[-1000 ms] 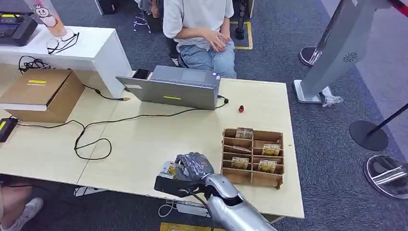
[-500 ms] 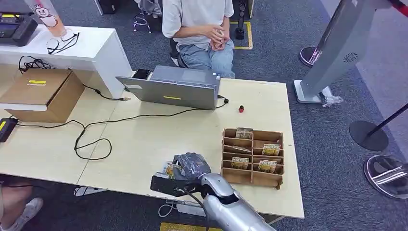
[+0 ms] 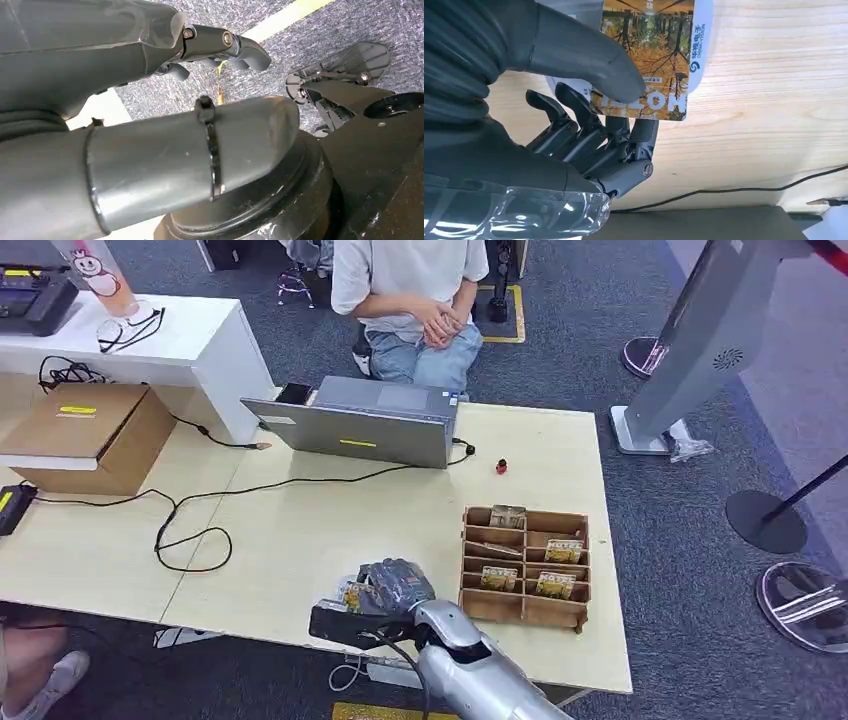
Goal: Pass the card to the sensor for recognition and then transmit it.
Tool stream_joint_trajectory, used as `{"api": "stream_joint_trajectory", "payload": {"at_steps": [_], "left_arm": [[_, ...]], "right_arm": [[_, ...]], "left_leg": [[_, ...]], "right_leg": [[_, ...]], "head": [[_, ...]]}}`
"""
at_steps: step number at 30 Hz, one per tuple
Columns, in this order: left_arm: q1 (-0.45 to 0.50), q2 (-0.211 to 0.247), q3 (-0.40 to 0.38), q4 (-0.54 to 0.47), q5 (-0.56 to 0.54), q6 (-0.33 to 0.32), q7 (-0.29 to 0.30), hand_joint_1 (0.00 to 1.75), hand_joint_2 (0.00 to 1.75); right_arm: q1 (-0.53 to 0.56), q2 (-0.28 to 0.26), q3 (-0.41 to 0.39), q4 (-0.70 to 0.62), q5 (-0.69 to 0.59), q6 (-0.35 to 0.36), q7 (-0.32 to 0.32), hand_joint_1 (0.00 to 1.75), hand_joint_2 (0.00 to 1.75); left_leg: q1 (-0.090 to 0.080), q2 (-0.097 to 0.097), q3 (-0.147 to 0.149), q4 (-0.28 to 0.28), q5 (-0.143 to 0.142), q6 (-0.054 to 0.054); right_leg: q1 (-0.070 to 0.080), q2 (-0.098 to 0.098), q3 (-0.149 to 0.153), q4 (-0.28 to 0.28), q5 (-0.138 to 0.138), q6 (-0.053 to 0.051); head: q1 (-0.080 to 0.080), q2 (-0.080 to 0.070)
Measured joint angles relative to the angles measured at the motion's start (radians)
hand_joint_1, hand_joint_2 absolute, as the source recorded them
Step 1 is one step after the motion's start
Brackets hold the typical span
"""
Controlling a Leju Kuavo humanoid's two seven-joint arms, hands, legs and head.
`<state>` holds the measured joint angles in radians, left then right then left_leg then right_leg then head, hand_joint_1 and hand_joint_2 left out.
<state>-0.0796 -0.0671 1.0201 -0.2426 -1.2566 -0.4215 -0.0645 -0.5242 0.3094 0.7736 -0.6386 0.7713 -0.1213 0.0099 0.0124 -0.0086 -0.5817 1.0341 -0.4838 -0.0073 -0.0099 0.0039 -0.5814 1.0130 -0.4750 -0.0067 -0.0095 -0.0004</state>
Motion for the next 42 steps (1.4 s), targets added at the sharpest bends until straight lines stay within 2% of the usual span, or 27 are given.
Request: {"api": "stream_joint_trajectory", "payload": {"at_steps": [5,8,16,23,28,31,38,42], "left_arm": [[0.000,0.000,0.000,0.000,0.002,0.000,0.000,0.00,0.00],[0.000,0.000,0.000,0.000,0.003,-0.001,0.001,0.00,0.00],[-0.002,0.002,-0.006,0.000,0.001,-0.011,0.009,0.00,0.00],[-0.010,0.005,-0.021,0.000,0.000,-0.011,0.009,0.00,0.00],[-0.011,0.005,-0.026,0.000,0.001,-0.010,0.008,0.00,0.00],[-0.011,0.005,-0.028,0.000,0.006,-0.005,0.006,0.00,0.00],[-0.008,0.005,-0.029,0.000,0.034,0.006,0.001,0.00,0.00],[-0.005,0.004,-0.031,0.000,0.039,0.008,0.001,0.00,0.00]], "right_arm": [[-0.007,0.006,0.000,0.012,-0.001,0.000,0.001,1.75,1.75],[-0.013,0.011,0.000,0.021,-0.044,0.030,-0.005,1.75,1.75],[-0.016,0.011,-0.075,0.022,-0.302,0.263,-0.095,1.75,1.75],[-0.017,0.011,-0.117,0.010,-0.332,0.305,-0.103,1.75,1.75],[-0.018,0.011,-0.135,0.008,-0.405,0.364,-0.119,1.75,1.75],[-0.019,0.010,-0.138,0.008,-0.421,0.360,-0.125,1.75,1.75],[-0.023,0.008,-0.138,-0.019,-0.446,0.227,-0.108,1.75,1.75],[-0.023,0.007,-0.138,-0.032,-0.435,0.189,-0.100,1.75,1.75]], "left_leg": [[0.000,0.000,0.000,0.000,0.000,0.000],[0.000,0.000,0.000,0.000,0.000,0.000],[0.000,0.000,0.000,0.000,0.000,0.000],[0.000,0.000,0.000,0.000,0.000,0.000],[0.000,0.000,0.000,0.000,0.000,0.000],[0.000,0.000,0.000,0.000,0.000,0.000],[0.000,0.000,0.000,0.000,0.000,0.000],[0.000,0.000,0.000,0.000,0.000,0.000]], "right_leg": [[0.000,0.000,0.000,0.000,0.000,0.000],[0.000,0.000,0.000,0.000,0.000,0.000],[0.000,0.000,0.000,0.000,0.000,0.000],[0.000,0.000,0.000,0.000,0.000,0.000],[0.000,0.000,0.000,0.000,0.000,0.000],[0.000,0.000,0.000,0.000,0.000,0.000],[0.000,0.000,0.000,0.000,0.000,-0.001],[0.000,0.000,0.000,0.000,0.000,-0.001]], "head": [[0.000,0.000],[0.000,0.000],[0.000,0.000],[0.000,0.000],[0.000,0.000],[0.000,0.000],[0.000,0.000],[0.000,0.000]]}}
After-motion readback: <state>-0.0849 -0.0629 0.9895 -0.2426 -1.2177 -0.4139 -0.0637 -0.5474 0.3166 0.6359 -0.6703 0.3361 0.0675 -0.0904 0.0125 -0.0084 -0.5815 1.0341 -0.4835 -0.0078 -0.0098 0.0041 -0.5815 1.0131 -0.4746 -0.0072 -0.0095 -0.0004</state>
